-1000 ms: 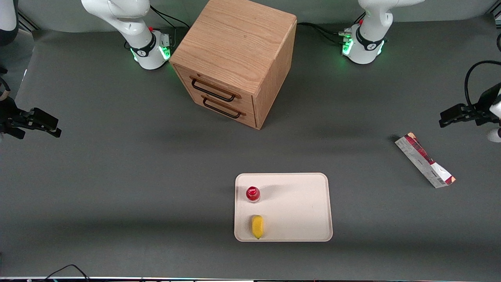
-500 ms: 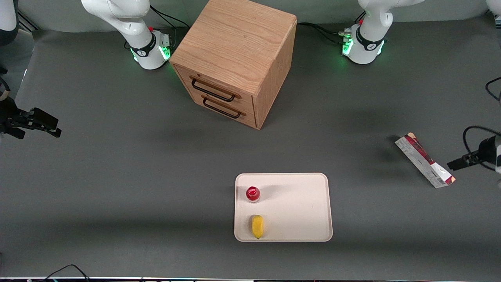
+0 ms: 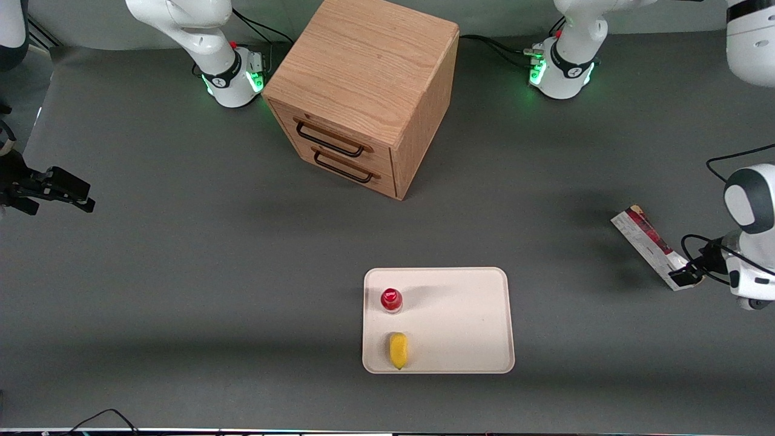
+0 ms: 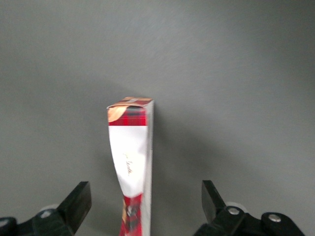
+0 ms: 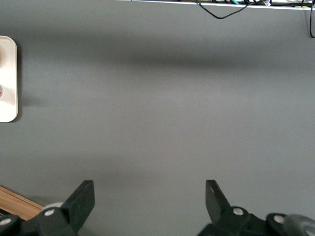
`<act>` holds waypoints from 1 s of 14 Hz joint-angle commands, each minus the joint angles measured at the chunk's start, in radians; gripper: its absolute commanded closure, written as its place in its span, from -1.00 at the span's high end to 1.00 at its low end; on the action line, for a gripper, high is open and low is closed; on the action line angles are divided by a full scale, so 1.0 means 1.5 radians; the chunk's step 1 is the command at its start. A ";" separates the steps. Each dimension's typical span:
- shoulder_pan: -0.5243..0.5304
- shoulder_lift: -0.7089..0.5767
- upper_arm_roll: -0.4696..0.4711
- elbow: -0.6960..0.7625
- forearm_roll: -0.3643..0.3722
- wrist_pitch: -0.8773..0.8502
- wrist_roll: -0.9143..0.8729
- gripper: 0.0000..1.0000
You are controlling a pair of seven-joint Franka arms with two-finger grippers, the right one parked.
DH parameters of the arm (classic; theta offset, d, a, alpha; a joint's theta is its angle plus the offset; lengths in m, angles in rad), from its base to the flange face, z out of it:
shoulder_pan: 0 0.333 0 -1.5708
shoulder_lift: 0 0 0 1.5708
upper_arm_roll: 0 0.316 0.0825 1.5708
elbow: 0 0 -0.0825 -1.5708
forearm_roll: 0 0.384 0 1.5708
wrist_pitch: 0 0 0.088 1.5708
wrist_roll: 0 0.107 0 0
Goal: Place red cookie box on tray
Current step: 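Close the left gripper on the end of the cookie box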
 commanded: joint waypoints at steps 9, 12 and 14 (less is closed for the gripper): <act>0.002 -0.009 0.006 -0.133 -0.061 0.106 0.002 -1.00; 0.002 -0.014 0.006 -0.131 -0.062 0.101 0.030 -1.00; 0.003 -0.023 0.005 -0.124 -0.061 0.098 0.085 -1.00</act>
